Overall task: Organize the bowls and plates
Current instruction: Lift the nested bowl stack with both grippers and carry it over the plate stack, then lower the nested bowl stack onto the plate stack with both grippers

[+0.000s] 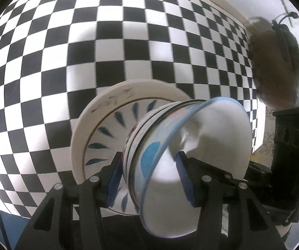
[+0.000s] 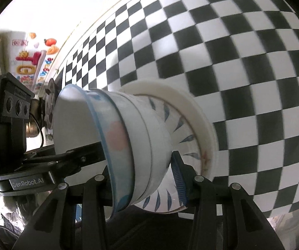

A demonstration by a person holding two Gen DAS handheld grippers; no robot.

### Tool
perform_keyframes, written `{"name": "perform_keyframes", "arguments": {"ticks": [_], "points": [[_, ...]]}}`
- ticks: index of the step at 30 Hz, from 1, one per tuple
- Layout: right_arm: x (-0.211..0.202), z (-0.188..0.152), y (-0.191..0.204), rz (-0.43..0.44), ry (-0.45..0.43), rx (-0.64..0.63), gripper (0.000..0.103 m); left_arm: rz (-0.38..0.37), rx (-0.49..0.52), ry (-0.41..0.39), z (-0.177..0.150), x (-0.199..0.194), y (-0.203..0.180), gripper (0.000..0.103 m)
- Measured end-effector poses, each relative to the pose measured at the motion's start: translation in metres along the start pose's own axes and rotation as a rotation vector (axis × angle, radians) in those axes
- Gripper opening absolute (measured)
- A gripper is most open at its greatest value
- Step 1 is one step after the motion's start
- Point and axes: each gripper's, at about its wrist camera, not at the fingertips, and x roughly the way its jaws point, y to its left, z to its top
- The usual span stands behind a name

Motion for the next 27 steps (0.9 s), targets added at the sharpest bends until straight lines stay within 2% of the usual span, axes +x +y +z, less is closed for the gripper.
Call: {"name": "perform_keyframes", "arguments": {"ticks": [7, 27], "points": [[0.018, 0.000, 0.007, -0.004, 0.012, -0.001, 0.045, 0.003, -0.018, 0.001, -0.003, 0.004, 0.009, 0.047], [0.013, -0.008, -0.001, -0.033, -0.027, 0.012, 0.042, 0.025, 0.000, -0.017, -0.003, 0.009, 0.007, 0.047]]}}
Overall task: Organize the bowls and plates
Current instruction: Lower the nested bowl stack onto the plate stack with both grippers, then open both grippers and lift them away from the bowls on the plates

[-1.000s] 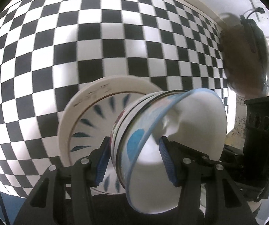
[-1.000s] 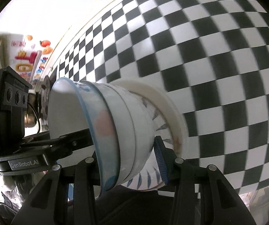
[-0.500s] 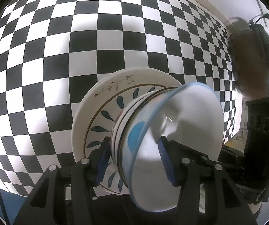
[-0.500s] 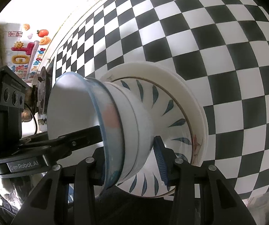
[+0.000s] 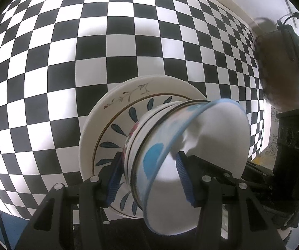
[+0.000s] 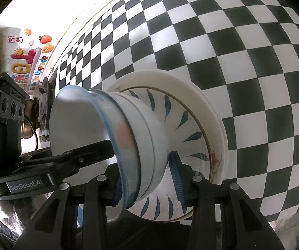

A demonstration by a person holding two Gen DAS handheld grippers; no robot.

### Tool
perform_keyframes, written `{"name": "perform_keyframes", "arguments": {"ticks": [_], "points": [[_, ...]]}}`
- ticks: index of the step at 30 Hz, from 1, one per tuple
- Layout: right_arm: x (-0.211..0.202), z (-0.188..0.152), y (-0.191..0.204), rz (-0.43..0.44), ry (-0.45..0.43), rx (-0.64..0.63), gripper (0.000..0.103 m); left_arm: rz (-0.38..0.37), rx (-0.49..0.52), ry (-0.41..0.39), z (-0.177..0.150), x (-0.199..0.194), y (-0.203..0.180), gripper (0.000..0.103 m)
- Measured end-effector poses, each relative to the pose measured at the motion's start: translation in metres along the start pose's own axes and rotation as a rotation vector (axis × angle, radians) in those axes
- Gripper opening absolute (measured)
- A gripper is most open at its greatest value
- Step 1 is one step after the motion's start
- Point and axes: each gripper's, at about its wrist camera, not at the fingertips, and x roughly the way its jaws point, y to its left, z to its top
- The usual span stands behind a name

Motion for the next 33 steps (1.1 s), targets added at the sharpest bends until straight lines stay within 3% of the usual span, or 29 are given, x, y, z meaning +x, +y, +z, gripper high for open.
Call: {"name": "perform_keyframes", "arguments": {"ticks": [6, 14, 23, 26, 28, 31, 32, 33], "points": [[-0.002, 0.000, 0.003, -0.023, 0.001, 0.001, 0.041, 0.009, 0.004, -0.007, -0.003, -0.002, 0.000, 0.047], [-0.012, -0.003, 0.012, -0.072, -0.009, -0.027, 0.040, 0.078, 0.013, -0.050, -0.009, -0.013, -0.008, 0.047], [-0.054, -0.021, 0.044, -0.248, -0.112, -0.140, 0.040, 0.217, 0.058, -0.192, -0.031, -0.050, -0.025, 0.048], [-0.075, -0.031, 0.056, -0.314, -0.161, -0.185, 0.050, 0.261, 0.074, -0.250, -0.041, -0.065, -0.032, 0.050], [-0.090, -0.037, 0.062, -0.334, -0.191, -0.206, 0.071, 0.288, 0.072, -0.281, -0.047, -0.075, -0.035, 0.050], [-0.112, -0.045, 0.072, -0.352, -0.238, -0.236, 0.087, 0.322, 0.061, -0.346, -0.057, -0.092, -0.040, 0.050], [-0.118, -0.047, 0.076, -0.360, -0.254, -0.247, 0.087, 0.332, 0.052, -0.381, -0.061, -0.100, -0.042, 0.056], [-0.124, -0.049, 0.079, -0.366, -0.269, -0.258, 0.089, 0.346, 0.048, -0.413, -0.065, -0.106, -0.044, 0.070]]}}
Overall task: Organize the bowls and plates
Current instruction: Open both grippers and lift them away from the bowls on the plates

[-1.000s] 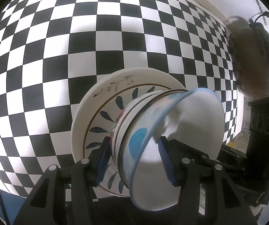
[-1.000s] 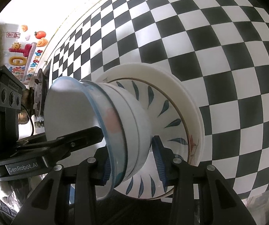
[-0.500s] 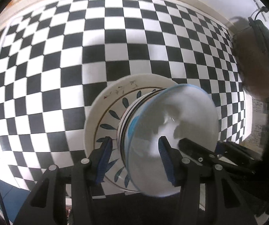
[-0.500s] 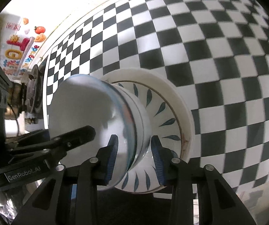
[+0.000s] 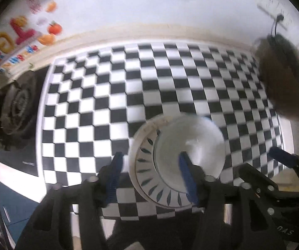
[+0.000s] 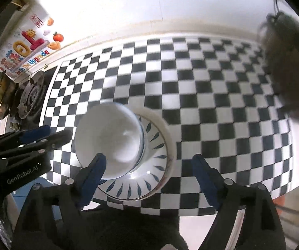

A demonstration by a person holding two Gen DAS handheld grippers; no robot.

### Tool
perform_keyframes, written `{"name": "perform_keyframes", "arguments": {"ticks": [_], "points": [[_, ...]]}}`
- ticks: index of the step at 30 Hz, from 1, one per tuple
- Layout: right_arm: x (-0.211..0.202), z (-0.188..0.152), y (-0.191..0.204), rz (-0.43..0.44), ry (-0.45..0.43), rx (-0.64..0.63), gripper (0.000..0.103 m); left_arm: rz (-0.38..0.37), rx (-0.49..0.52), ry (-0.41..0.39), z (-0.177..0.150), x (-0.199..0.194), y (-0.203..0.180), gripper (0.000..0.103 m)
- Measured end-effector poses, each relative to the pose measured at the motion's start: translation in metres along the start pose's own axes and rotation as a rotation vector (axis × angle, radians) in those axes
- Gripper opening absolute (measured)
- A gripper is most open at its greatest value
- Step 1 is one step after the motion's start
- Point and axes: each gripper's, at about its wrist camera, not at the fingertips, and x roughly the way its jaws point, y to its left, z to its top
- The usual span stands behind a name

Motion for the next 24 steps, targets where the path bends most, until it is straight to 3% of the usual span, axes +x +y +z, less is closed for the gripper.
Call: {"name": "perform_keyframes", "arguments": {"ticks": [3, 13, 24], "points": [[-0.023, 0.001, 0.002, -0.032, -0.068, -0.037, 0.093, 0.039, -0.014, -0.100, -0.002, -0.025, -0.003, 0.094], [-0.084, -0.009, -0.004, -0.073, -0.202, -0.053, 0.098, 0.035, -0.056, -0.251, -0.025, -0.081, -0.014, 0.095], [-0.173, -0.063, 0.006, -0.107, -0.387, -0.012, 0.098, 0.042, -0.039, -0.386, -0.084, -0.158, -0.010, 0.095]]}}
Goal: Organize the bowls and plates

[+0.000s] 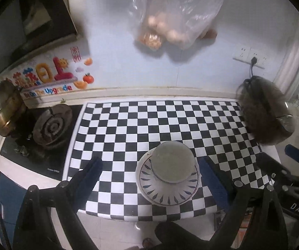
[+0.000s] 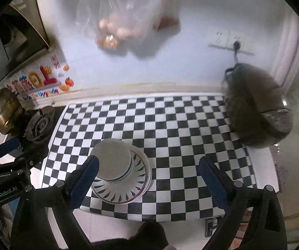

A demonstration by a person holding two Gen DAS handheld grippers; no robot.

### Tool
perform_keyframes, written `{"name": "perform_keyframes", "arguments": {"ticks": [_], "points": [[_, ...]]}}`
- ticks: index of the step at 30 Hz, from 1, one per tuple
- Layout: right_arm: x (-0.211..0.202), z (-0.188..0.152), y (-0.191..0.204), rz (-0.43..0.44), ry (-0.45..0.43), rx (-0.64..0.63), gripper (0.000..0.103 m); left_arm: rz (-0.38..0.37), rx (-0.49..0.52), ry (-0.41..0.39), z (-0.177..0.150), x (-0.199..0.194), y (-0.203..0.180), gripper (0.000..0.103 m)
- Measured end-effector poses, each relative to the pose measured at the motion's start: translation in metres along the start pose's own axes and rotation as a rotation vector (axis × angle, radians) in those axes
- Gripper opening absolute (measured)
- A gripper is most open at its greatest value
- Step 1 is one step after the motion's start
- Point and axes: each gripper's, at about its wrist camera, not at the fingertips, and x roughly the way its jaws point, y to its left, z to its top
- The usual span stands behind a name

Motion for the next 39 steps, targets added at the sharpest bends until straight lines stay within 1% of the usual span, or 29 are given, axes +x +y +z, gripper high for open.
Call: {"name": "perform_keyframes", "arguments": {"ticks": [3, 4, 8, 13, 16, 22, 27, 29, 33, 39], "points": [[-0.031, -0.011, 0.006, 0.008, -0.022, 0.011, 0.098, 0.016, 0.011, -0.042, -0.009, -0.029, 0.003, 0.095], [-0.046, -0.018, 0.010, 0.005, -0.043, 0.013, 0.098, 0.026, 0.014, -0.061, -0.014, -0.041, 0.005, 0.095], [-0.089, -0.041, 0.019, -0.011, -0.088, 0.013, 0.098, 0.017, 0.010, -0.077, -0.031, -0.075, 0.009, 0.095], [-0.136, -0.067, 0.025, -0.028, -0.123, 0.023, 0.098, 0.022, 0.040, -0.107, -0.054, -0.121, 0.008, 0.095], [-0.168, -0.079, 0.029, -0.044, -0.156, 0.027, 0.098, 0.030, 0.056, -0.129, -0.064, -0.144, 0.005, 0.095], [-0.218, -0.094, 0.034, -0.058, -0.215, 0.015, 0.098, 0.033, 0.054, -0.178, -0.077, -0.180, 0.000, 0.095], [-0.246, -0.101, 0.031, -0.057, -0.223, -0.001, 0.098, 0.022, 0.022, -0.192, -0.085, -0.197, -0.003, 0.095], [-0.256, -0.103, 0.029, -0.077, -0.233, -0.014, 0.098, 0.012, 0.018, -0.193, -0.089, -0.205, -0.007, 0.095], [-0.268, -0.103, 0.024, -0.099, -0.233, -0.021, 0.098, 0.018, 0.025, -0.200, -0.095, -0.212, -0.013, 0.095], [-0.279, -0.106, 0.017, -0.116, -0.237, -0.020, 0.098, 0.019, 0.003, -0.201, -0.100, -0.219, -0.015, 0.095]]}}
